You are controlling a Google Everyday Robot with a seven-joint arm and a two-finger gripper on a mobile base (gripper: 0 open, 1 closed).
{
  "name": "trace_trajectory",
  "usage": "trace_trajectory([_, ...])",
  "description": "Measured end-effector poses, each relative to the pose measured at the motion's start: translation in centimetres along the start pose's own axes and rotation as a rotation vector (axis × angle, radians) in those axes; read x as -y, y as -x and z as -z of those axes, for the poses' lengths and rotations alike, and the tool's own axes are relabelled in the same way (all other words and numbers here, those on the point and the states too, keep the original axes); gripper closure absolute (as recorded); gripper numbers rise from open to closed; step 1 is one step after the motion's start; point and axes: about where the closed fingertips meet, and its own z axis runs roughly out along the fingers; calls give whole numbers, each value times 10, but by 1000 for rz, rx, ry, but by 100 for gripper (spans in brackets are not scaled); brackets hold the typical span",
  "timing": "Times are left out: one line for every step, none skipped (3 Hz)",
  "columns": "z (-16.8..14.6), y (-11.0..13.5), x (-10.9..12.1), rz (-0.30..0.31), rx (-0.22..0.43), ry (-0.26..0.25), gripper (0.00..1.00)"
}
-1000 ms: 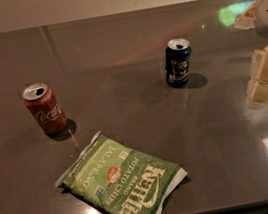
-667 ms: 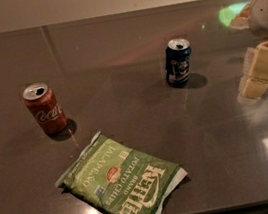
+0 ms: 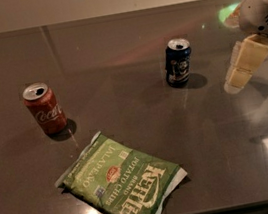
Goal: Move pepsi can near green jalapeno chip bag
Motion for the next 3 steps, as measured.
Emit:
trace_trajectory([-11,-1,21,-35,31,-2,0])
trace_trajectory([-28,6,44,-69,89,5,0])
trace_trajectory([-50,21,55,-90,156,27,0])
